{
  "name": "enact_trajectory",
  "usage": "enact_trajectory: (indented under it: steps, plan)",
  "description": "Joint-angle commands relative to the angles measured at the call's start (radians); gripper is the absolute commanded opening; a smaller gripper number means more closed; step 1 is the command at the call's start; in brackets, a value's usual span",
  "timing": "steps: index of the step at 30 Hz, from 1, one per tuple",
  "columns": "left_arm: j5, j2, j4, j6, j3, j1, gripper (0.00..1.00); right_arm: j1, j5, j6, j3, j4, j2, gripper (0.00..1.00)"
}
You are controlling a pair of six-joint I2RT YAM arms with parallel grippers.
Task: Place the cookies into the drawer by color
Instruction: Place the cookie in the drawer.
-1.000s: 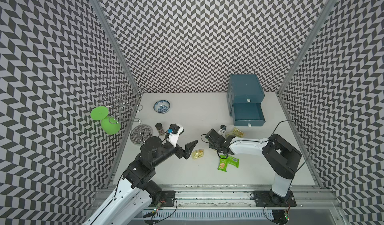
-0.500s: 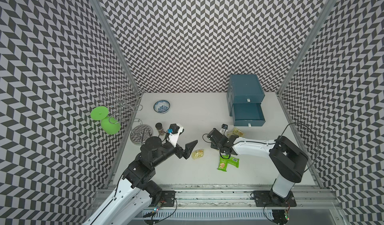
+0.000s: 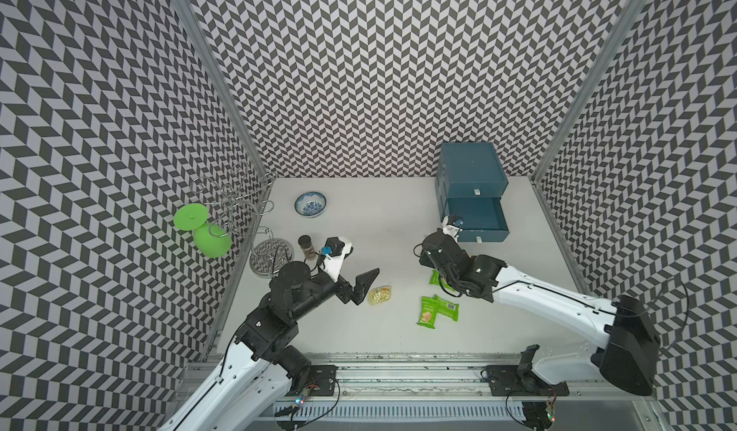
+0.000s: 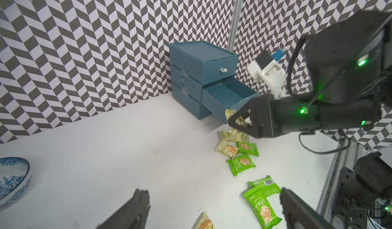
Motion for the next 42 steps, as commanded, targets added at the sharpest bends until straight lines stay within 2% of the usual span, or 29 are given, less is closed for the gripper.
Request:
enact_trajectory:
  steps: [1,6,10,16,24,33,42]
  plan:
    - [0.002,-0.006,0.016,0.003,-0.005,0.007,1.0,-0.071,0.065,-0.102,0.053,0.041,-0.06,0.38]
    - [0.0,-0.009,0.016,0.002,-0.006,0.007,0.99,-0.257,-0.035,-0.192,0.096,0.105,-0.067,0.38]
    - [0.0,-0.008,0.017,0.003,-0.006,0.007,1.0,-0.386,-0.101,-0.241,0.15,0.136,0.002,0.38]
    - [-0.001,-0.008,0.017,0.003,-0.006,0.008,0.99,-0.492,-0.149,-0.276,0.229,0.167,0.157,0.38]
    - [0.001,-0.009,0.018,0.003,-0.006,0.009,0.99,-0.551,-0.189,-0.275,0.283,0.185,0.338,0.38]
    - [0.005,-0.008,0.02,0.004,-0.006,0.009,1.0,-0.568,-0.177,-0.281,0.278,0.209,0.438,0.38]
    - [0.003,-0.008,0.019,0.003,-0.007,0.009,1.0,-0.574,-0.208,-0.275,0.283,0.194,0.478,0.48]
